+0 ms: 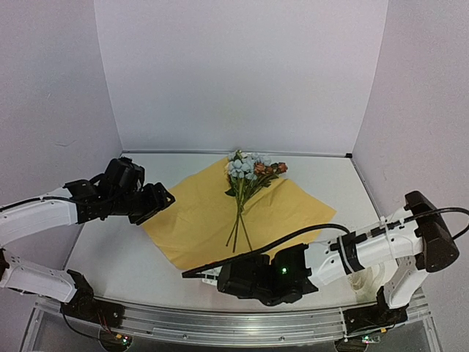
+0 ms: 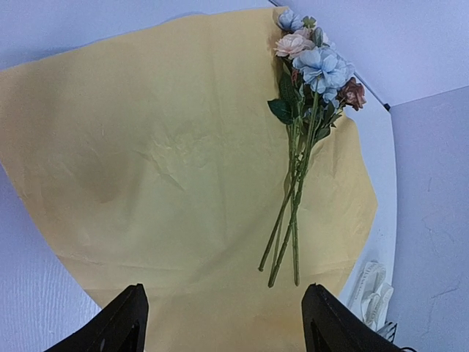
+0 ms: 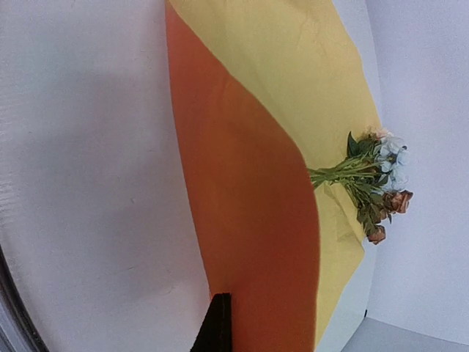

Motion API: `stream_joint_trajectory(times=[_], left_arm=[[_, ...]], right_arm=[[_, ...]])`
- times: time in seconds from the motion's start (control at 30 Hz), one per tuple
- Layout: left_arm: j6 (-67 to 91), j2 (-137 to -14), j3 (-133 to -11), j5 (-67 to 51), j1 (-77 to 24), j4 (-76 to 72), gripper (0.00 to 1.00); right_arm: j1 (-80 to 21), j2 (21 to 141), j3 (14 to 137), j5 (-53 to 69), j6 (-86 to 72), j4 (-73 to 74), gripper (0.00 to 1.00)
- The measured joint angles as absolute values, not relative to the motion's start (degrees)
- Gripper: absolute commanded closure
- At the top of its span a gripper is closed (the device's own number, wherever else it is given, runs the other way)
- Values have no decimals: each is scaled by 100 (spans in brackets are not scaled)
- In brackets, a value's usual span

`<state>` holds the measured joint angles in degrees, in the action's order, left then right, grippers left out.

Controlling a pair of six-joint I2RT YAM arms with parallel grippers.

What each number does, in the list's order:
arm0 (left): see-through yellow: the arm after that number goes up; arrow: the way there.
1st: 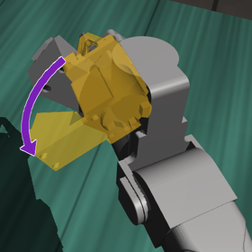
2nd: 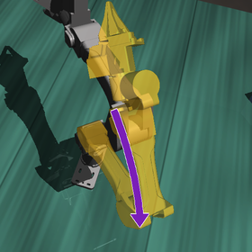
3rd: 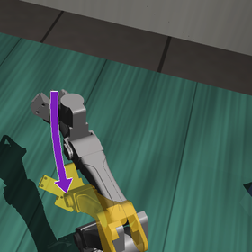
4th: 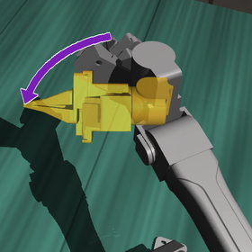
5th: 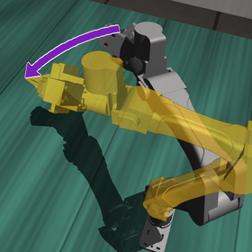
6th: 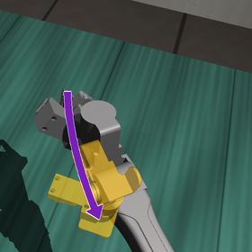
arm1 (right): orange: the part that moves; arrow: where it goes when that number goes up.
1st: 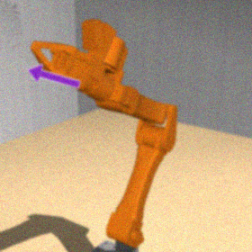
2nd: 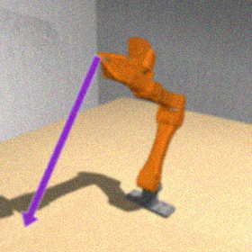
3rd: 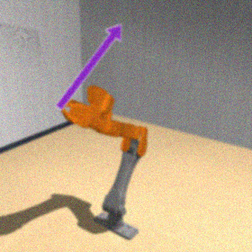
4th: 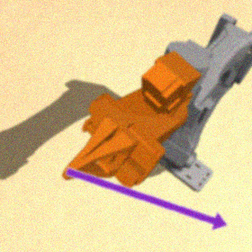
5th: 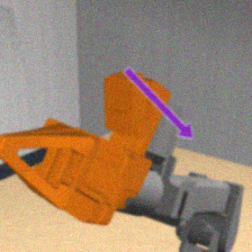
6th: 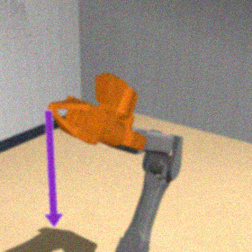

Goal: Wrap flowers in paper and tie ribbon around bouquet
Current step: Pick up the bottom corner of the flattened wrapping paper from the center of the board, then fold the bottom corner of the flattened wrapping paper at the center of the board.

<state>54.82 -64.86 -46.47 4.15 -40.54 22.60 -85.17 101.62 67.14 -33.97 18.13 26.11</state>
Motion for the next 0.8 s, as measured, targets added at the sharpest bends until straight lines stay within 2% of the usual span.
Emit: stream_joint_trajectory(times=[0.23,0.57,0.8], left_arm=[[5201,-6484,-4879,458,-4042,2362,28],[4790,-6633,-4968,109,-4042,2269,36],[4477,-7381,-5250,-456,-4027,2086,47]], right_arm=[[-7689,10279,7487,-2904,1869,3072,100],[-6604,11383,8882,-2417,2146,3431,100],[-6051,11990,9625,-2211,2193,3616,100]])
